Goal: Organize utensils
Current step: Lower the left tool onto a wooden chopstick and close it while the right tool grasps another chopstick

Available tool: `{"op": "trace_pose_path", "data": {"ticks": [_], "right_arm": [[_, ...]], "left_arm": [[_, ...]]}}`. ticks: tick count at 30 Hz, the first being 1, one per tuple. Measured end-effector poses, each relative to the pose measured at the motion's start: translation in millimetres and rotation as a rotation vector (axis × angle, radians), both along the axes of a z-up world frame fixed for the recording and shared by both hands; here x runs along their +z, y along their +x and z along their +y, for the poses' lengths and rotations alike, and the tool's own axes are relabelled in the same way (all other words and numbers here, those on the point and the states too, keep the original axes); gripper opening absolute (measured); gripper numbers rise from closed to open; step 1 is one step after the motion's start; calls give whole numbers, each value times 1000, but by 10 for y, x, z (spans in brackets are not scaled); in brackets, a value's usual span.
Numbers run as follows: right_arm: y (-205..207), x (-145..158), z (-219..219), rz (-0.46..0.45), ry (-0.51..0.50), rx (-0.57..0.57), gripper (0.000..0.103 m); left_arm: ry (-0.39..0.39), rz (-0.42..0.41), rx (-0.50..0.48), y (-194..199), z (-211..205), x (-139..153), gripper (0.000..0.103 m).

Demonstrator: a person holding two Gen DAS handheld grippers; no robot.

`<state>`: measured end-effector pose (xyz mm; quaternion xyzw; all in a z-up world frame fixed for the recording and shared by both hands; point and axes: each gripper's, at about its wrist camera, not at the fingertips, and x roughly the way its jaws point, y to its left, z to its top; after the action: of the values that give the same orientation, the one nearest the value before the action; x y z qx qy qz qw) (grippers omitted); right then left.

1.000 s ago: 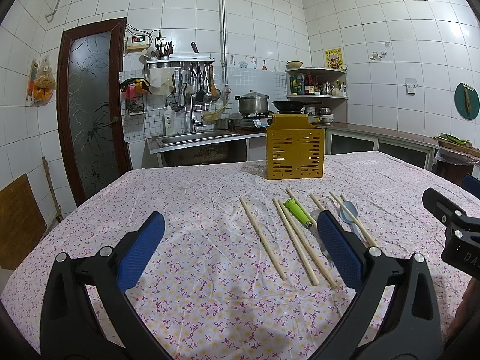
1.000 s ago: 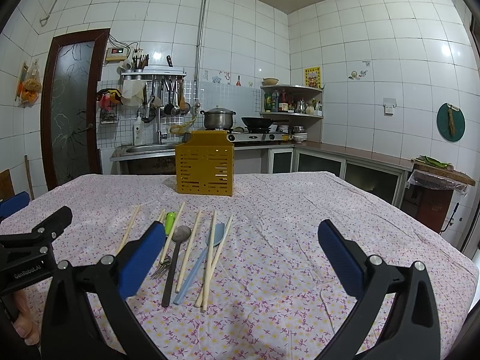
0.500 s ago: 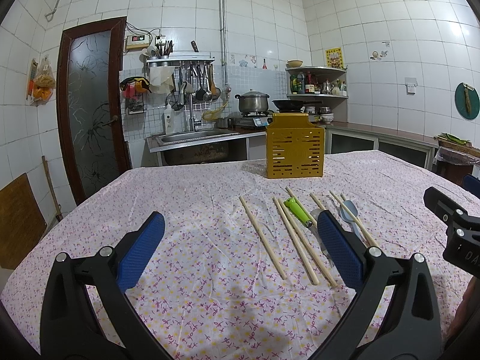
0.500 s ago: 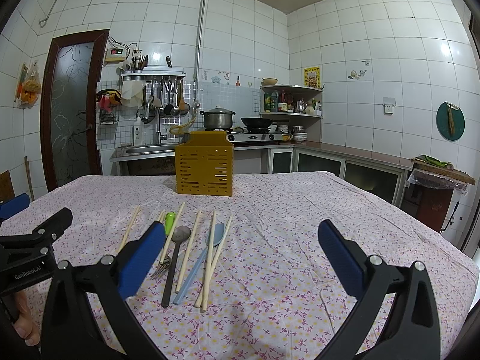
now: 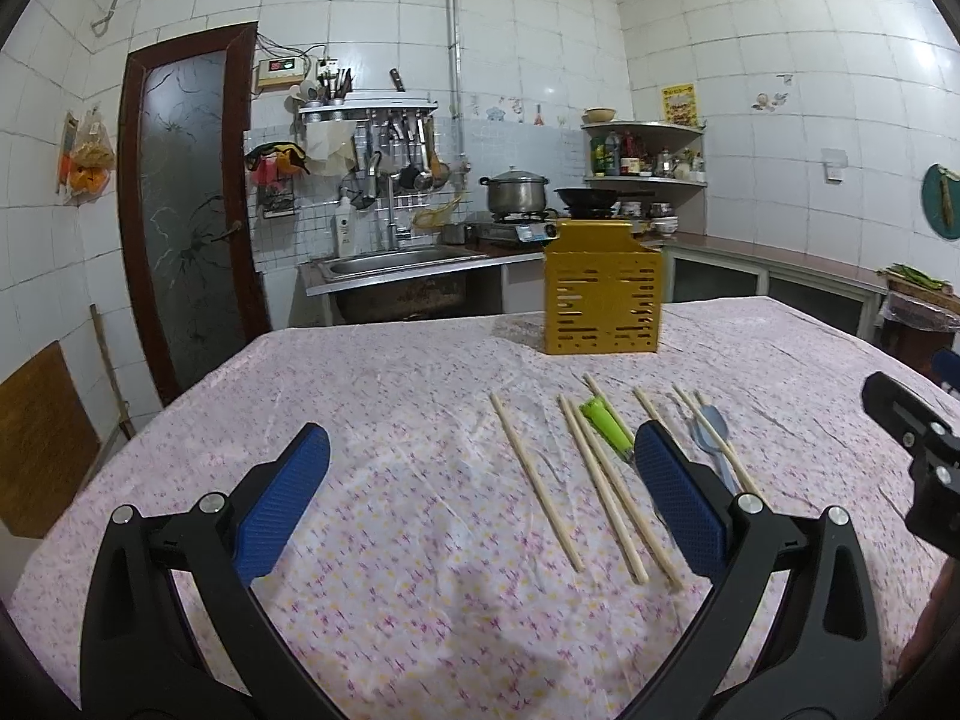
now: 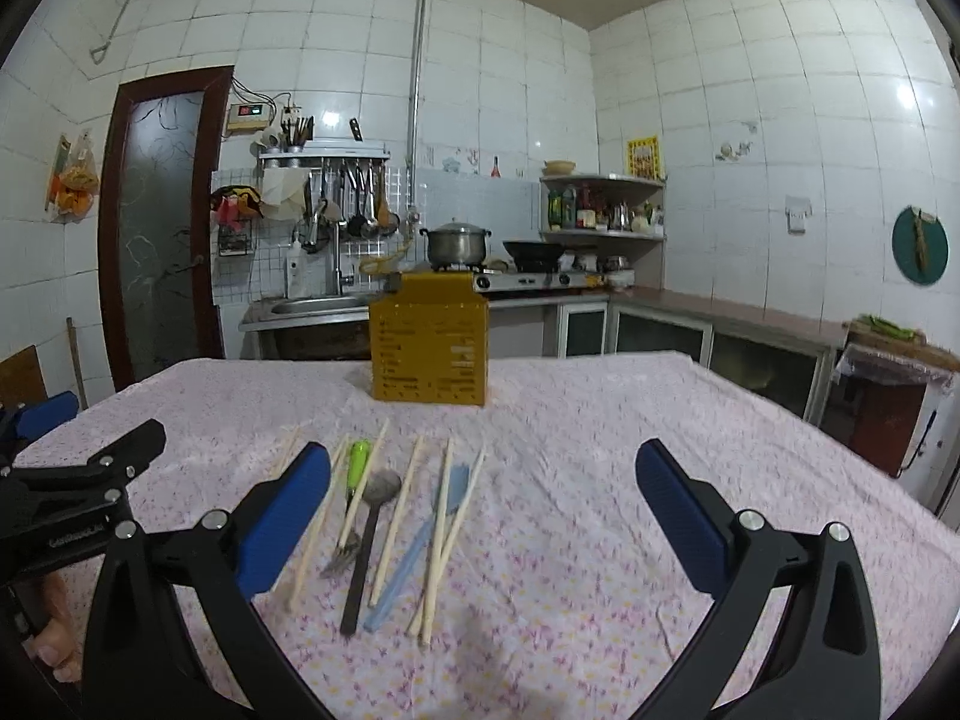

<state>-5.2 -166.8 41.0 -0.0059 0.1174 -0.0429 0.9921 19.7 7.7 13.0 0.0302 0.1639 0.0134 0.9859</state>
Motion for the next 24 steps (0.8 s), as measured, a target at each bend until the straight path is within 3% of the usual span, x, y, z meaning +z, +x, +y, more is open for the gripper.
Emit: {"op": "trace_pose_path", "data": {"ticks": [5, 13, 24], "right_arm": [[227, 121, 86, 9, -42, 26, 99], [681, 120, -49, 63, -20, 16, 99], [1242, 54, -246, 153, 67, -78, 99]], "left_arm": [[-44, 66, 14, 293, 89, 132, 98], [-87, 115, 24, 726, 172, 186, 98], [-47, 48, 2, 1056, 29, 336, 98]]}}
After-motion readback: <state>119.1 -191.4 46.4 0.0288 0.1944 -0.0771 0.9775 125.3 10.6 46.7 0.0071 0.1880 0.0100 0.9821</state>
